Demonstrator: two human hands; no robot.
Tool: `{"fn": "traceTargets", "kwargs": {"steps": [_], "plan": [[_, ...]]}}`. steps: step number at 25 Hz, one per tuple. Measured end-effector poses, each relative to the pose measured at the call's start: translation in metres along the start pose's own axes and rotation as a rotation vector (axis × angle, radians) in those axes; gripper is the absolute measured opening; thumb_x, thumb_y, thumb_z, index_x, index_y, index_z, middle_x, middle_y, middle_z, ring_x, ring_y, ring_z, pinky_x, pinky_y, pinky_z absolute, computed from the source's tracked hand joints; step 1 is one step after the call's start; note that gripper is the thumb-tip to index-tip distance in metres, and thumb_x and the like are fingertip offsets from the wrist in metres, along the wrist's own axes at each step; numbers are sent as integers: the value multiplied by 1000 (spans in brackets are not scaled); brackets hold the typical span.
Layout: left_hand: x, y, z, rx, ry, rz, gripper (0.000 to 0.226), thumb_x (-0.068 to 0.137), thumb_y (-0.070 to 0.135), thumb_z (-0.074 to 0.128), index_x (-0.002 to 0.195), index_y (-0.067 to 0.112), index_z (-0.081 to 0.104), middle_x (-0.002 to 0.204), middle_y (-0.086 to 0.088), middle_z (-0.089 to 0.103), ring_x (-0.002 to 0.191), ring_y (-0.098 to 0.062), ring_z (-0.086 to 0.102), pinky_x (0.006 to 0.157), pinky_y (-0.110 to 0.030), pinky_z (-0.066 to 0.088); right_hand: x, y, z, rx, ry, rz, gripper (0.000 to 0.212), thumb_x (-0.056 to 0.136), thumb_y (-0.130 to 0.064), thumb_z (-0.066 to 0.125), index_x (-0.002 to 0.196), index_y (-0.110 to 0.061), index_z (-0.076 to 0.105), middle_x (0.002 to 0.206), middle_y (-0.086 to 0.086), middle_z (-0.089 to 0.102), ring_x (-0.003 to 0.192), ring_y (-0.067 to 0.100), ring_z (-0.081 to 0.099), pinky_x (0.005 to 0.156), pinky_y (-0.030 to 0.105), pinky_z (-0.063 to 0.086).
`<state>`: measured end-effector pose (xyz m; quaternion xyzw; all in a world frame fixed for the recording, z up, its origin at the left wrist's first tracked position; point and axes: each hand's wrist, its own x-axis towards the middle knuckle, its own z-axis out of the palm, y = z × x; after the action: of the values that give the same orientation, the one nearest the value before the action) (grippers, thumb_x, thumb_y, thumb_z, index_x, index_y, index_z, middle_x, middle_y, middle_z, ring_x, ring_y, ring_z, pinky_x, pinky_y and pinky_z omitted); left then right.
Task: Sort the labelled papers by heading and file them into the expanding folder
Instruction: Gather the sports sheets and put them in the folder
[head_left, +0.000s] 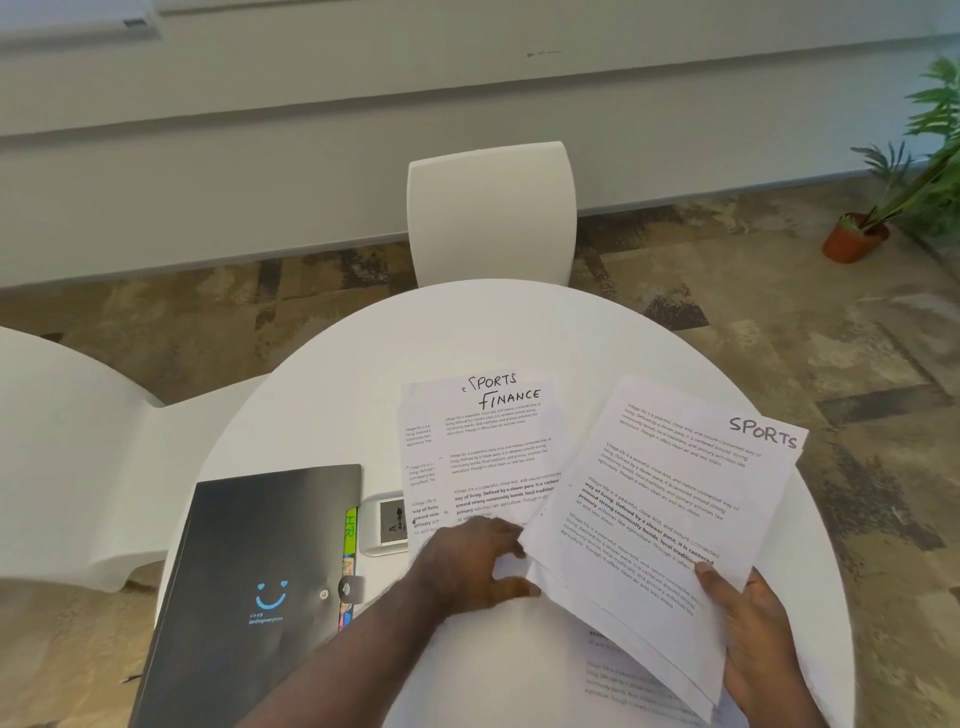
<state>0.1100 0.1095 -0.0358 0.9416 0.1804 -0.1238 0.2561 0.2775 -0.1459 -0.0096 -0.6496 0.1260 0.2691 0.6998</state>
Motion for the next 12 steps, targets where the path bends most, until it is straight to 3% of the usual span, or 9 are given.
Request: {"fn": "traceTargets", "kwargs": {"steps": [2, 4, 7, 10, 12], "plan": [[5, -13, -7, -122, 198, -91, 47, 87, 57, 52, 126, 33, 59, 133, 16, 58, 126, -9, 49, 98, -28, 42, -1, 0, 0, 4, -4, -6, 35, 92, 6, 54, 104, -23, 71, 97, -9, 78, 85, 8, 74, 69, 25, 61], [23, -40, -26, -239, 379, -330, 40, 91, 30, 58, 131, 25, 55, 134, 3, 57, 126, -22, 50, 104, -34, 40, -1, 4, 3, -26, 8, -2, 34, 91, 5, 57, 100, -24, 73, 100, -5, 78, 89, 15, 73, 79, 33, 60], [60, -89, -67, -390, 329, -702, 52, 92, 18, 54, 143, 19, 44, 145, -9, 48, 131, -32, 47, 107, -40, 40, -5, 13, 10, -144, 35, 7, 25, 90, 2, 62, 97, -20, 72, 102, -1, 75, 93, 20, 69, 82, 37, 54], [93, -125, -88, -346, 264, -734, 56, 93, 12, 51, 147, 18, 39, 151, -10, 44, 137, -32, 43, 111, -40, 36, -6, 25, 16, -336, 27, 13, 21, 88, -3, 69, 98, -22, 71, 103, 5, 74, 96, 25, 68, 95, 43, 51], [110, -137, -94, -267, 247, -718, 57, 93, 13, 50, 148, 18, 37, 152, -9, 42, 139, -32, 39, 113, -40, 34, -6, 28, 21, -393, 21, 10, 24, 86, -3, 70, 92, -26, 71, 96, 3, 74, 90, 19, 67, 91, 37, 48]]}}
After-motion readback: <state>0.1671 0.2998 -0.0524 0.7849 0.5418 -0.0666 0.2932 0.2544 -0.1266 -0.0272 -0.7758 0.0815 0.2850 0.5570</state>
